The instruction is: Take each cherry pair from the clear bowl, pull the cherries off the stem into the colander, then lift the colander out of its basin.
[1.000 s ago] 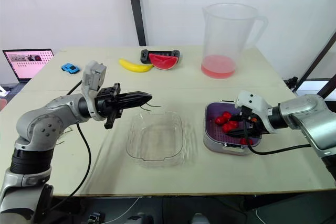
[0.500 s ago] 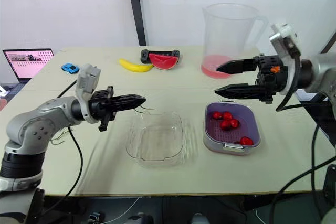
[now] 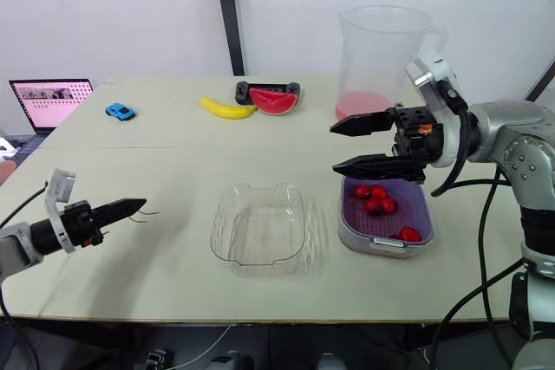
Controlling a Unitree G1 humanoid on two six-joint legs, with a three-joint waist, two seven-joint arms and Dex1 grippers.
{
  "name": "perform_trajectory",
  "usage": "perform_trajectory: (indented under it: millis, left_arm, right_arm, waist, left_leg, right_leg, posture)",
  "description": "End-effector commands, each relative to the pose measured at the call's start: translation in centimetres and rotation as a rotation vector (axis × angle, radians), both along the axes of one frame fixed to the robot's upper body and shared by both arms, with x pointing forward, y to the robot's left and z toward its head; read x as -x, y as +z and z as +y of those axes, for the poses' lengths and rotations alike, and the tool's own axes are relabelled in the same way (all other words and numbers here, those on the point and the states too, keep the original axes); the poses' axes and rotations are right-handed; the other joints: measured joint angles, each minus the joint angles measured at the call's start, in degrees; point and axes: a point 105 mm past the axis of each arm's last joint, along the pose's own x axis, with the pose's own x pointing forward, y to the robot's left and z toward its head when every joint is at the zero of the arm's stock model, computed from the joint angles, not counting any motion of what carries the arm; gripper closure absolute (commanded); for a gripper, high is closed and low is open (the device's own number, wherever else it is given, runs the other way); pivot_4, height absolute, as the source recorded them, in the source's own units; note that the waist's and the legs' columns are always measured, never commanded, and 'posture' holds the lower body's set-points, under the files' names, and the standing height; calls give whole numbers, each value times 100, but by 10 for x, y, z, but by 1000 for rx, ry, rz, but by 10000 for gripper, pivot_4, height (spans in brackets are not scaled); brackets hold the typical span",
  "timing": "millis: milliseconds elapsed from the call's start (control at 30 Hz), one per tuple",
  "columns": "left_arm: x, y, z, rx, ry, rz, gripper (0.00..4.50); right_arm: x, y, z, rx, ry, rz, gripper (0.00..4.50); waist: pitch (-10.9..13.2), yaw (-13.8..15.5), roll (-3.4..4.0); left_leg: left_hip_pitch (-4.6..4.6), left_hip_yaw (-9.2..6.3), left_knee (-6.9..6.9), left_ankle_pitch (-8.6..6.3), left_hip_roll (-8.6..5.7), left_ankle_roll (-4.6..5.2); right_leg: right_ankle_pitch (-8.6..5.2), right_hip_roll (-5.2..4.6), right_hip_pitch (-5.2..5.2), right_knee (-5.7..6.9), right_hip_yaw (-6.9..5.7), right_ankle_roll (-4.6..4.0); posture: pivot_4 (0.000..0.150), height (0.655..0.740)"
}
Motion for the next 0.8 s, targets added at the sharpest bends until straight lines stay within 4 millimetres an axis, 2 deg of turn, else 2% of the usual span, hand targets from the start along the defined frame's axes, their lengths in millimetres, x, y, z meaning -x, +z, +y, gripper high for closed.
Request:
perform_trajectory:
  millis: [33,100,200,300,433,467,667,800]
  left_arm:
    - [-8,-7,26,0,151,21,45000]
    - [-11,-14,39,25,229,60,45000]
    - [-8,-24,51,10,274,103,36287]
    - [-7,-24,59,14,294,110,22913]
    - [-8,-9,64,20,297,66,2282]
    - [-7,-6,64,5,278,48,565]
    - [-5,21,64,-1,226,-59,565]
    - [-1,55,42,10,69,-167,565]
  right_arm:
    - [9,7,4,1,28,-51,134]
    - [10,6,3,7,18,-55,134]
    - [10,5,2,12,4,-57,0]
    - [9,4,1,18,-11,-60,0]
    - [9,3,1,17,-13,-58,0]
    - [9,3,1,17,-13,-57,0]
    - [8,2,0,18,-15,-50,0]
    - [8,1,-2,15,-45,-48,0]
  waist:
    - [0,-4,0]
    - [0,-12,0]
    - [-1,-28,-2]
    - [-1,-27,-2]
    - [-1,-25,-2]
    - [-1,-24,-2]
    - [-1,-26,-2]
    - [-1,-25,-2]
  left_leg:
    - [0,0,-1,0,0,0]
    - [1,-1,-2,0,0,0]
    - [0,1,-2,0,-1,0]
    - [0,2,-5,0,-1,-1]
    - [0,2,-5,0,0,-1]
    - [0,2,-6,0,0,-1]
    - [0,4,-7,0,-1,-2]
    - [0,5,-7,0,-2,-2]
  right_leg:
    - [0,0,0,0,0,0]
    - [0,2,-2,1,-1,0]
    - [0,1,-4,2,0,0]
    - [0,0,-7,2,1,0]
    - [0,-3,-6,2,1,0]
    - [0,-4,-7,2,1,0]
    - [0,-8,-8,2,-1,0]
    - [0,-9,-8,2,-1,0]
  posture:
    - [1500,7400]
    - [1500,7400]
    - [1500,7400]
    - [1500,7400]
    - [1500,7400]
    - [1500,7400]
    - [1500,7400]
    - [1500,7400]
